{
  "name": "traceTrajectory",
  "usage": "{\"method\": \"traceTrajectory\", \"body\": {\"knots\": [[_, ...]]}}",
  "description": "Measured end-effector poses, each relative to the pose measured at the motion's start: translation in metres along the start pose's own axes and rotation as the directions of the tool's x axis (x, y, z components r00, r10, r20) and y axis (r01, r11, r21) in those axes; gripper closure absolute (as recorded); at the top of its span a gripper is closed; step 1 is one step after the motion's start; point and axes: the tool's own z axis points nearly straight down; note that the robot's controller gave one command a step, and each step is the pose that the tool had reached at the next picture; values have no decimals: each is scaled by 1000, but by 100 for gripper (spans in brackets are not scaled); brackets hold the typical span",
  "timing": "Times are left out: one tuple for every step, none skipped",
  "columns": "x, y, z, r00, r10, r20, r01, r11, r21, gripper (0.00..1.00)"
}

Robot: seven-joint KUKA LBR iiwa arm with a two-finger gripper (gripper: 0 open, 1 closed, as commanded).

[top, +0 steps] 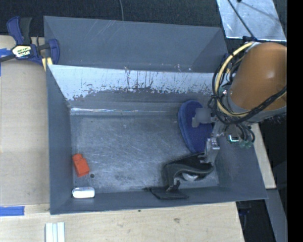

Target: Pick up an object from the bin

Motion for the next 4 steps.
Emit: {"method": "traceTrajectory", "body": {"knots": [[27, -7, 109, 1000, -19, -2, 19, 1000, -1, 0], [18, -8, 100, 999, -21, 29, 21, 1000, 4, 100], [19, -9, 103, 999, -21, 25, 21, 1000, 4, 0], [22, 11, 112, 995, -92, 34, 92, 996, 6, 0]]}}
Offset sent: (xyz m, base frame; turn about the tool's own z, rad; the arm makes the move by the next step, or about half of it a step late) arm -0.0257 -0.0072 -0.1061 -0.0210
